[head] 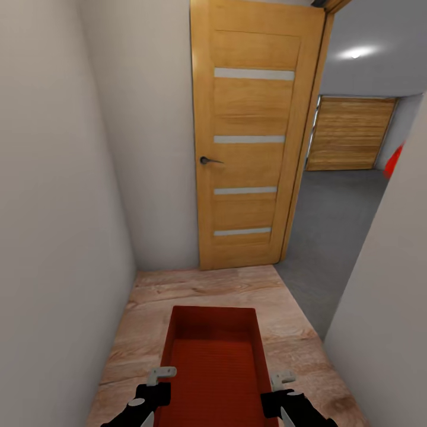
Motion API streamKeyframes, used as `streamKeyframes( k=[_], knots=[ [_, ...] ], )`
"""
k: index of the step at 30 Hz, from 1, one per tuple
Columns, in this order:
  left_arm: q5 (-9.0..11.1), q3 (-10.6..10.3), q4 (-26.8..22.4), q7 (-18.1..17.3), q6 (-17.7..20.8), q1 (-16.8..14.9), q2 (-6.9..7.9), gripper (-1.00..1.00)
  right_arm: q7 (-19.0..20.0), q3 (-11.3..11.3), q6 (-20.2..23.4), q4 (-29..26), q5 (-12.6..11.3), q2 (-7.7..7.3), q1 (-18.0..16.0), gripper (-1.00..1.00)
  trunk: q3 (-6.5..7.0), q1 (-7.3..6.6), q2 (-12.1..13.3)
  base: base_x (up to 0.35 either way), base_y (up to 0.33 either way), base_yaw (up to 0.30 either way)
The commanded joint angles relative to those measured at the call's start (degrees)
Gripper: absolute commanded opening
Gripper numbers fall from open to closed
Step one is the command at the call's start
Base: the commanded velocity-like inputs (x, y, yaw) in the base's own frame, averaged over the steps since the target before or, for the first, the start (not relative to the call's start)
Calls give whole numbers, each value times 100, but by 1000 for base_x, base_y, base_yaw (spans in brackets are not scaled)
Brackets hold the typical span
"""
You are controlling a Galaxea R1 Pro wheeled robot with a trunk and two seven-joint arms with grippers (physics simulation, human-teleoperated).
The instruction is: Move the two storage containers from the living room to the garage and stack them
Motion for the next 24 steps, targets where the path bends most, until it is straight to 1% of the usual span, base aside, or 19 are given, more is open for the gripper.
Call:
streamKeyframes(
  k=[1,10,21,24],
  knots=[
    [31,-171,3,-184,-15,-7,124,-100,398,139,34,-6,-104,-11,-1,-100,-5,3,-3,331,23,-39],
    [31,-171,3,-185,-19,-7,124,-100,398,139,34,-6,-104,-11,-1,-100,-4,3,-3,300,-60,-40],
    [28,-171,3,-187,-20,-7,124,-100,403,139,34,-6,-104,-11,-1,-100,-4,3,-3,258,-7,-215],
    [27,-171,3,-182,-18,-7,124,-100,403,139,34,-6,-104,-11,-1,-100,-4,3,-3,273,1,-127]
  ],
)
